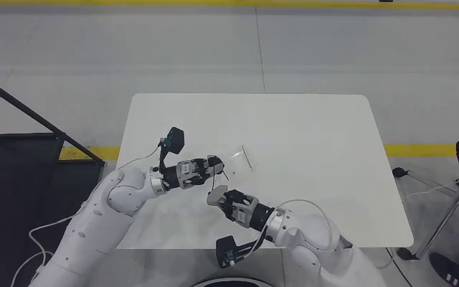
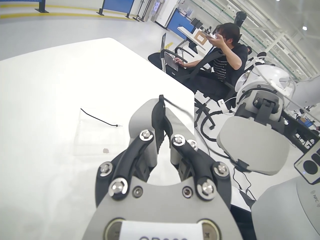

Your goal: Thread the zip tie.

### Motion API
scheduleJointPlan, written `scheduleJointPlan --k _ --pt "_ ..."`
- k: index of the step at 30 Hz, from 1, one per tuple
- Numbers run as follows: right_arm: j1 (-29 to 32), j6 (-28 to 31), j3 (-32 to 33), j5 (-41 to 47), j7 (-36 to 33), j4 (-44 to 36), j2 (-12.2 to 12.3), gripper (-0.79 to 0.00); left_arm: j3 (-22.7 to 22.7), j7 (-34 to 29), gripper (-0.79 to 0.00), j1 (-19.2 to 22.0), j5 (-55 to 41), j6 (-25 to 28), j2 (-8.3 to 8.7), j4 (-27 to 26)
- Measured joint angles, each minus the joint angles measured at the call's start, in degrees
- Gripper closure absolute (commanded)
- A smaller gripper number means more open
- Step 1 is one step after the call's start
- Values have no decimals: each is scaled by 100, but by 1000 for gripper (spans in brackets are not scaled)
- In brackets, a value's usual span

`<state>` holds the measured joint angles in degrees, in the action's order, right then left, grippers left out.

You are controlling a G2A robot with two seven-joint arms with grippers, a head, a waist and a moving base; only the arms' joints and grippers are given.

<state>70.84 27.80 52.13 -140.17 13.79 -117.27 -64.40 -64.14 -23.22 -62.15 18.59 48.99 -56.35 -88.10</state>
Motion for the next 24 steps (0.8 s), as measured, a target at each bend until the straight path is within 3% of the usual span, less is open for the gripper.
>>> scheduleJointPlan --k 16,24 --pt "166 -468 164 123 133 -69 12 0 -17 184 0 -18 440 79 -38 -13" --pt "469 -669 580 343 711 -243 104 0 -71 94 0 133 890 134 -39 90"
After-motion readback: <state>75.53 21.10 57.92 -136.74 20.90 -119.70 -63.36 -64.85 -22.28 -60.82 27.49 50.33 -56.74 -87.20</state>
